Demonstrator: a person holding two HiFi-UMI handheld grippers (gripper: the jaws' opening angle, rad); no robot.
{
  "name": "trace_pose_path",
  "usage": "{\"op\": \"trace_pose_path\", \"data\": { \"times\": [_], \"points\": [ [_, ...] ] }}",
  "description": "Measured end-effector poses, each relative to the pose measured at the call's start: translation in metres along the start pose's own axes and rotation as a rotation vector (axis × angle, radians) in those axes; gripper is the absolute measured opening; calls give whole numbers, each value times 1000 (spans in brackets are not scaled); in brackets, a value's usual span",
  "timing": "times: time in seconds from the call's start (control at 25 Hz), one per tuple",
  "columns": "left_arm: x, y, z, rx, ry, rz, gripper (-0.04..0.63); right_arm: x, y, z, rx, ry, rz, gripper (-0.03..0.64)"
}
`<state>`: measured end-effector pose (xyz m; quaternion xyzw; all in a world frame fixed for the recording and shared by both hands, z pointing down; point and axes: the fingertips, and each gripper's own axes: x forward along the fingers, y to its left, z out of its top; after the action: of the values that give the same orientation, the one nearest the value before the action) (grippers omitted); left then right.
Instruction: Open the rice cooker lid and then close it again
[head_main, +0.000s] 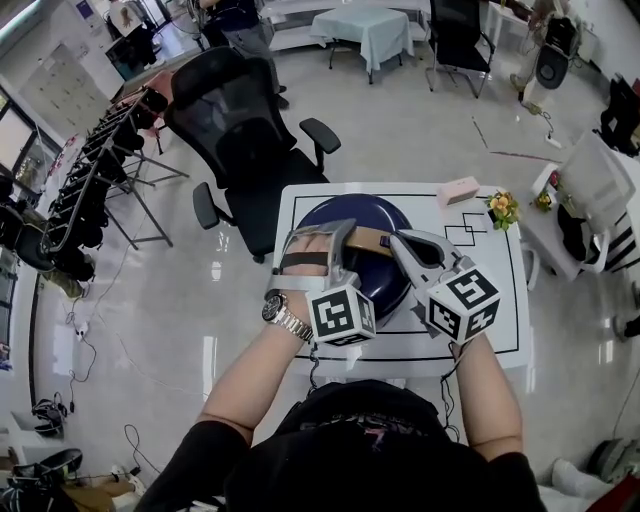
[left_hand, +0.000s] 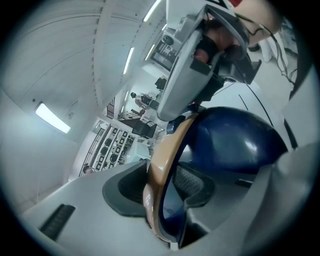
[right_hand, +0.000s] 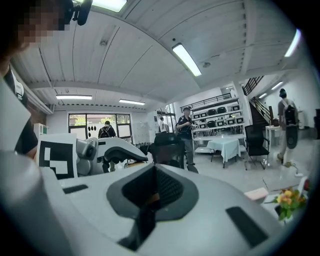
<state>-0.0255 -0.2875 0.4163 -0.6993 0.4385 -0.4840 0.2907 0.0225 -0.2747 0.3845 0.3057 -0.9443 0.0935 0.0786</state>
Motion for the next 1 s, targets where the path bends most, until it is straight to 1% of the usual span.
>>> {"op": "trace_pose_path", "data": {
  "times": [0.32, 0.52, 1.0],
  "points": [
    [8, -16, 4, 56, 31, -12, 158, -4, -10, -20, 40, 8, 8, 2],
    [13, -24, 4, 70, 48, -28, 161, -4, -14, -29, 58, 12, 17, 2],
    [19, -36, 6, 116, 87, -23, 164, -7, -20, -46, 84, 25, 39, 2]
  ]
}}
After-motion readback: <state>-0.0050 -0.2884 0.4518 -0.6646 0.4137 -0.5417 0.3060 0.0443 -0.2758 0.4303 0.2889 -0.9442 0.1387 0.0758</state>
